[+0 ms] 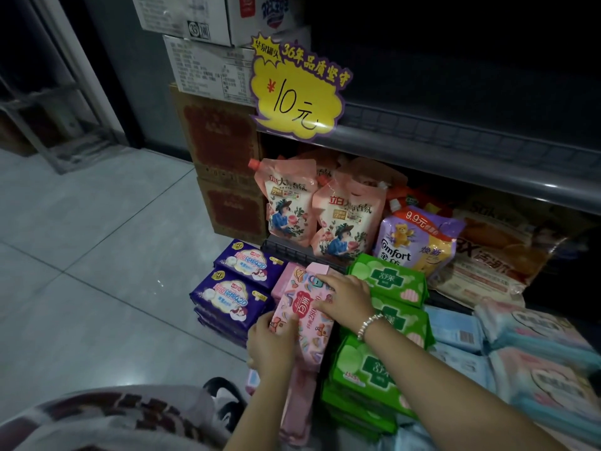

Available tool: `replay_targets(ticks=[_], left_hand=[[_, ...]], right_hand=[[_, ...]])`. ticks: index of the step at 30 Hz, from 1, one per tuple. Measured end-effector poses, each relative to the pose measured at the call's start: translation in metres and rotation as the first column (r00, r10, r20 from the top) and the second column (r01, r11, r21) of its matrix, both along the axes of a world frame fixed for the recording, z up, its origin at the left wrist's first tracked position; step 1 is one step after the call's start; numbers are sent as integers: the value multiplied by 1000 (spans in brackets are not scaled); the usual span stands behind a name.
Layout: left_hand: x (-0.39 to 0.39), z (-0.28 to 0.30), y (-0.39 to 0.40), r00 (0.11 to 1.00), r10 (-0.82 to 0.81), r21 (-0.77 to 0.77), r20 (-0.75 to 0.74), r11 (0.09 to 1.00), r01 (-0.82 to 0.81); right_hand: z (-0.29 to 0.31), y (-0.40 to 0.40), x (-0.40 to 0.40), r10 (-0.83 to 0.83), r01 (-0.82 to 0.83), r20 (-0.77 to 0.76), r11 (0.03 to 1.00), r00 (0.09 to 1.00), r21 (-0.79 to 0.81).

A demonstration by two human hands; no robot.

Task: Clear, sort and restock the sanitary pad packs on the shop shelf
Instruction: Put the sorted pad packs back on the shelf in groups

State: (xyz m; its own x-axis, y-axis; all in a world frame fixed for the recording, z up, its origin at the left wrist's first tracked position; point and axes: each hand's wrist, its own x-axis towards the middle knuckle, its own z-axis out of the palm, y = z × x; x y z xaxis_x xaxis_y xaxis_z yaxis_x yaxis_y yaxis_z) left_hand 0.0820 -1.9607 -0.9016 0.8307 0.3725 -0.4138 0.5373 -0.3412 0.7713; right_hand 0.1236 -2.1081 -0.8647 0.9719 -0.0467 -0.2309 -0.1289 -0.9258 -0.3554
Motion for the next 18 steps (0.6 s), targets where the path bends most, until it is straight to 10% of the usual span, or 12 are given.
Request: replay_targets(ticks=[18], left_hand=[[-18, 60, -42, 871, -458, 369, 176, 851, 373]], right_hand=[[29, -37, -64, -100, 75, 159, 985, 982, 158]])
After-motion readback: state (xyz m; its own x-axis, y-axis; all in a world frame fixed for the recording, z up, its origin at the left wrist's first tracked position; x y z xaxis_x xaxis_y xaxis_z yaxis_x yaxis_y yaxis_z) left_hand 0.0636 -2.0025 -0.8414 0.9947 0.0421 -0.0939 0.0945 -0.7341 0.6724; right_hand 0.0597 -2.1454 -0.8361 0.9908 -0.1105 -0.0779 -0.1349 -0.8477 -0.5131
